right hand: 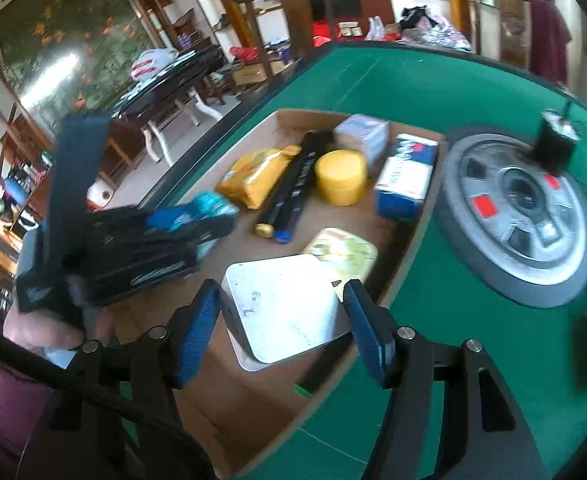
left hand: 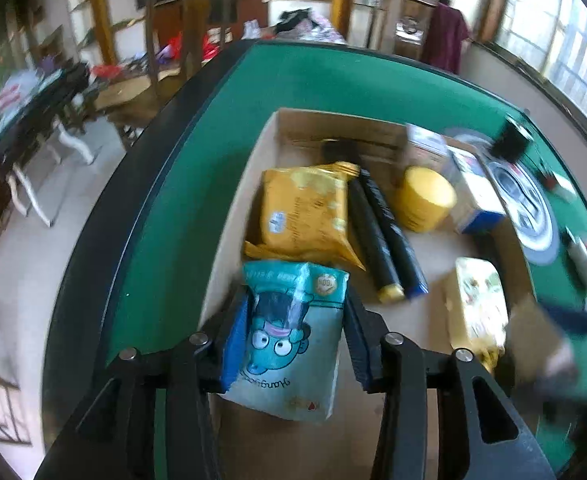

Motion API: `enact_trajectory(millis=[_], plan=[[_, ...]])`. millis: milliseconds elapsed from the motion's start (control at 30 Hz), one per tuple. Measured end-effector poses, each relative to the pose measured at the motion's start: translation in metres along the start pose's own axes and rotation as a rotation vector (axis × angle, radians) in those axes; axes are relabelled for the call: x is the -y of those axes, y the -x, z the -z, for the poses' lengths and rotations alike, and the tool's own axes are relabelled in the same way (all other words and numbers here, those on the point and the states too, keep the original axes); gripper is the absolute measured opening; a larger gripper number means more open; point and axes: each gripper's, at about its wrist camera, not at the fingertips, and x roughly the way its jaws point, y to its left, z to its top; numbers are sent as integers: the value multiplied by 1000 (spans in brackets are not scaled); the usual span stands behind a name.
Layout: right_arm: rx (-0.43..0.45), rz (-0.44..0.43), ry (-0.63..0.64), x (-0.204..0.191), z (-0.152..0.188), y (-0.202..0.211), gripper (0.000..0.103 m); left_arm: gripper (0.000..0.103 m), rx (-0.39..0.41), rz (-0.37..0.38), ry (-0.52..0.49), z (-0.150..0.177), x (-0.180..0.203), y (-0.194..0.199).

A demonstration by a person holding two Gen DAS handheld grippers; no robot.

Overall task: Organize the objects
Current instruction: 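Carry tissue pack and charger into the tray and open both tools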

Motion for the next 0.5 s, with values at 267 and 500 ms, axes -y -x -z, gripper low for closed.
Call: enact_trajectory(millis=[267, 500], plan=[[-38, -15, 94, -30, 0, -26, 63, 42, 3, 105, 133, 5, -19, 6], [-43, 70, 249, -45, -3, -36, 63, 52, 26, 106, 133, 6, -10, 8]])
